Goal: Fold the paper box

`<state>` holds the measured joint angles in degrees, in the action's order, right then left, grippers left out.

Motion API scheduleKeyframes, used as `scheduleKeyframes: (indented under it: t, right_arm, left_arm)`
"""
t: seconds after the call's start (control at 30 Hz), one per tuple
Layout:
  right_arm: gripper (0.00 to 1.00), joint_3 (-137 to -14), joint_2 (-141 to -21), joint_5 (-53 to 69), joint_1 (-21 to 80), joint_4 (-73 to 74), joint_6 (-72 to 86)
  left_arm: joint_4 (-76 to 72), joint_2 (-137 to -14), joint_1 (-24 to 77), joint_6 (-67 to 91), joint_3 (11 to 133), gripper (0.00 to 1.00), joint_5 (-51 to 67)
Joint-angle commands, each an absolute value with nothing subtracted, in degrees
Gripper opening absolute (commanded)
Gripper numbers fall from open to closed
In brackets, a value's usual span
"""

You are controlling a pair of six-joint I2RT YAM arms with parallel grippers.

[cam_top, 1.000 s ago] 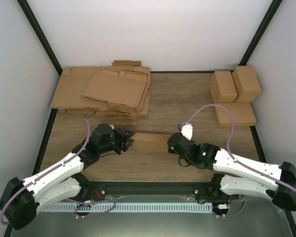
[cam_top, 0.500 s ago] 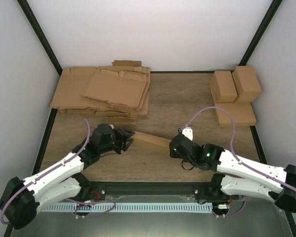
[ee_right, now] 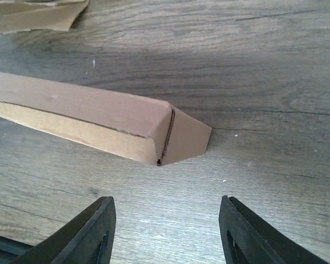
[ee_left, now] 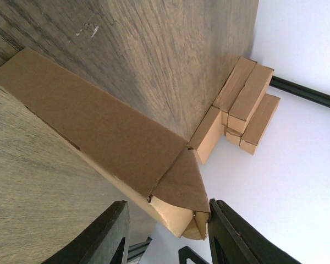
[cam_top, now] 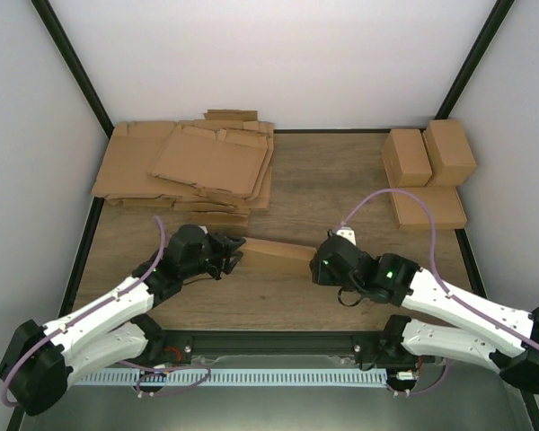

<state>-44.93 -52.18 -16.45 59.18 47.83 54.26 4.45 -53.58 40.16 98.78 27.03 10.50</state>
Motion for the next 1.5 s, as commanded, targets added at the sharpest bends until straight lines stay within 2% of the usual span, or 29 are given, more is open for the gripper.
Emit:
scheduleKeyframes:
  t: [0.0, 0.17, 0.33, 0.47, 0.7, 1.0, 1.23, 1.47]
  right_arm:
    - [0.53, -49.7, -51.2, -12.4, 55.8, 47.8, 49.4]
    - [0.49, -51.6, -52.2, -8.2, 53.3, 43.9, 46.2]
    - [0.36, -46.4, -50.8, -1.8, 48.6, 34.5, 45.5]
    - [0.23, -43.0, -49.7, 4.0, 44.0, 28.9, 45.5]
    - [0.10, -44.8, -51.0, 6.2, 41.0, 27.2, 44.1]
    - [0.03, -37.7, -52.4, 9.1, 39.4, 22.4, 45.5]
    - [0.01, -32.2, -52.0, 11.9, 37.9, 19.4, 46.6]
    - [0.01, -40.2, -52.1, 11.3, 37.7, 23.0, 44.1]
  left_arm:
    - [10.0, -54.5, 40.1, 98.4, 25.8, 0.41, 8.9]
    - [10.1, -54.6, 40.0, 98.7, 25.8, 0.41, 8.6]
    - [10.1, -55.1, 40.1, 98.7, 26.1, 0.41, 8.7]
    - [10.3, -54.8, 40.0, 98.7, 26.0, 0.41, 8.5]
    - [10.4, -54.8, 40.1, 98.9, 25.9, 0.40, 8.3]
    - [10.6, -55.1, 40.1, 99.0, 25.9, 0.40, 7.9]
    - [10.7, -55.3, 40.1, 99.1, 26.0, 0.39, 7.5]
    - [10.6, -56.0, 40.1, 98.9, 26.4, 0.39, 7.6]
